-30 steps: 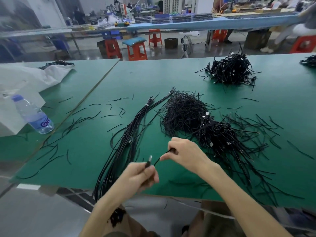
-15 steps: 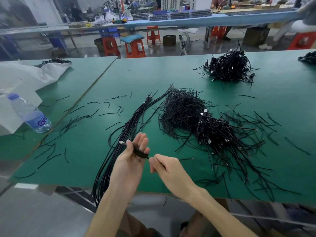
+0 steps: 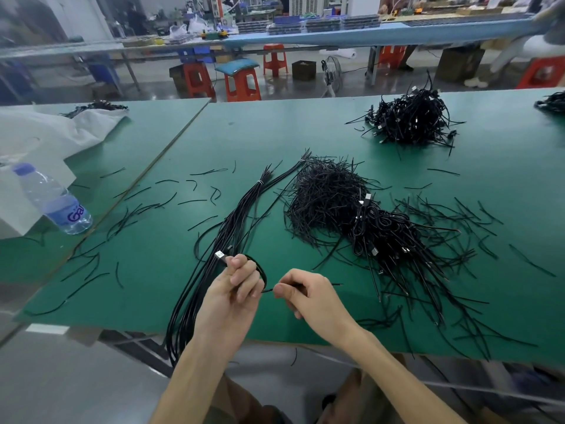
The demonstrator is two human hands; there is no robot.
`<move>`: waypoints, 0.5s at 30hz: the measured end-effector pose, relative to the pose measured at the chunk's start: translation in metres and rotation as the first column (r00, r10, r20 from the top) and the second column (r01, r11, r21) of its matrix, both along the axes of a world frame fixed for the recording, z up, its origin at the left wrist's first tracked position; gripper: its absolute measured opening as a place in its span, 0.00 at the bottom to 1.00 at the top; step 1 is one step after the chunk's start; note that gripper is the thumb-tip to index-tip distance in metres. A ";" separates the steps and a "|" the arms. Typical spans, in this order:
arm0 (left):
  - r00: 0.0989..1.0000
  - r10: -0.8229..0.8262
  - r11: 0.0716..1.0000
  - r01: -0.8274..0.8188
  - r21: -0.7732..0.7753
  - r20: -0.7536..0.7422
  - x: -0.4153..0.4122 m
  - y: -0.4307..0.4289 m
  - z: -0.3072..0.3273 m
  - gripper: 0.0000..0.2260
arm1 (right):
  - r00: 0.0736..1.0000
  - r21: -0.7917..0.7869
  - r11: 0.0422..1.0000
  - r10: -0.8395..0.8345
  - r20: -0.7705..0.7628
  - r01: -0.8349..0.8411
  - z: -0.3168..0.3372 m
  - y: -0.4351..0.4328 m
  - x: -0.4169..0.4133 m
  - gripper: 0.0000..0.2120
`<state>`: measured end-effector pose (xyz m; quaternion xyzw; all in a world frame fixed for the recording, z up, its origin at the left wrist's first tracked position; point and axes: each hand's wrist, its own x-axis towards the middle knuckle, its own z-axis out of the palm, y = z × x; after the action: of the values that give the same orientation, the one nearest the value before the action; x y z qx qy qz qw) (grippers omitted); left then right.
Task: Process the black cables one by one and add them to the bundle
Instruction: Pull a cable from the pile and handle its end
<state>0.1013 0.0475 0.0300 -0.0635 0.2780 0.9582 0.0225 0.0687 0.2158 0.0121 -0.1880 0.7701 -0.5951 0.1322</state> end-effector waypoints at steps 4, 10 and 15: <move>0.999 0.026 0.999 -0.026 -0.026 -0.023 -0.001 0.002 -0.001 0.23 | 0.999 -0.017 0.999 -0.044 -0.017 0.043 0.004 -0.002 0.004 0.05; 0.995 0.067 0.983 -0.079 -0.169 -0.076 -0.003 0.007 -0.004 0.21 | 0.998 -0.061 0.998 -0.030 -0.054 0.027 0.015 -0.011 0.014 0.15; 0.998 -0.018 0.973 0.003 -0.233 -0.063 0.004 0.015 -0.006 0.21 | 0.995 -0.072 0.997 -0.015 -0.097 0.008 0.018 -0.019 0.014 0.27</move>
<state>0.1048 0.0628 0.0244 -0.0330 0.3892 0.9205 0.0109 0.0831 0.1967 0.0299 -0.2167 0.7549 -0.6132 0.0842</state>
